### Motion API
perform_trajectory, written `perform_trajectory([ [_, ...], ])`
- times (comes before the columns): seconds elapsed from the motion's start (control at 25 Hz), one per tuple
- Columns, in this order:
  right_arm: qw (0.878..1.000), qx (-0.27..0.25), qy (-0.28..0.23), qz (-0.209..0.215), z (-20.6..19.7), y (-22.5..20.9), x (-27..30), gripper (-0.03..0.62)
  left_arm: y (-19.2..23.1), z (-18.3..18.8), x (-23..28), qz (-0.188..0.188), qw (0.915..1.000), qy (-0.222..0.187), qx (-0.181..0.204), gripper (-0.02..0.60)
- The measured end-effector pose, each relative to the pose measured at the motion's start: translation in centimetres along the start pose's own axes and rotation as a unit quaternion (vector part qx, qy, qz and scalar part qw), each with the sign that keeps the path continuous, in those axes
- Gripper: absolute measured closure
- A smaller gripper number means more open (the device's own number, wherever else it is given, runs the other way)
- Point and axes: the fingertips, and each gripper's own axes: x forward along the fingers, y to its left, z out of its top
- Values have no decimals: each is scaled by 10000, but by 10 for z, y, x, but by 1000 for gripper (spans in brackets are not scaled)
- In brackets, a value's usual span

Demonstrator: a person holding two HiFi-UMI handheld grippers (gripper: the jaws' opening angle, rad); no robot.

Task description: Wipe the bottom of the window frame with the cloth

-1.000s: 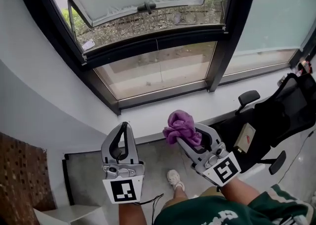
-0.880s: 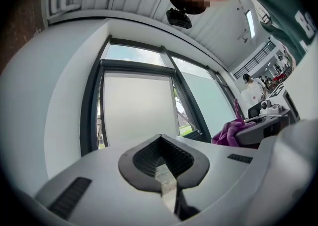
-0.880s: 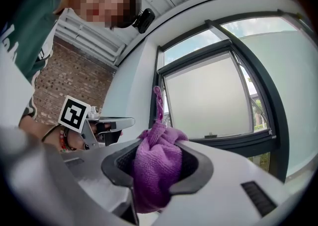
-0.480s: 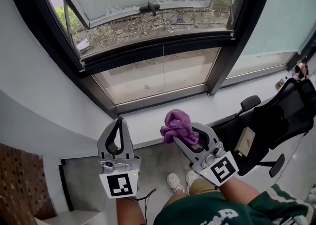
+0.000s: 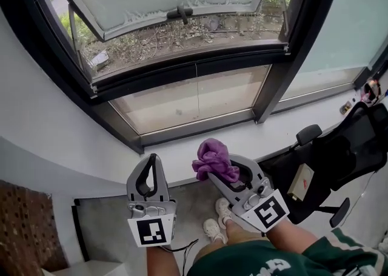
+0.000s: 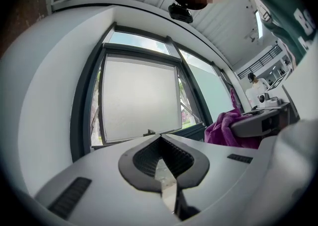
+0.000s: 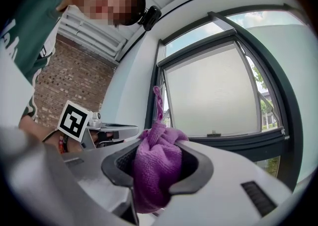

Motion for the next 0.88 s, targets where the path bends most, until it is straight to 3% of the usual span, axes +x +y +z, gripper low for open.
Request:
perform_trajectory([
  [0.16, 9998, 182, 21, 57, -20, -22, 12, 444, -6, -19, 19, -15, 9999, 158, 9, 575],
  [0.44, 9965, 741, 42, 393, -77, -53, 50, 444, -3, -65, 60, 283, 9989, 367, -32, 575],
  [0.68, 9935, 939, 173, 623, -131, -56, 91, 444, 10, -106, 82, 279, 9986, 456, -41, 575],
  [0.88, 9925, 1072, 307, 506, -181, -49, 132, 444, 41, -156, 89, 252, 9982, 532, 92, 575],
])
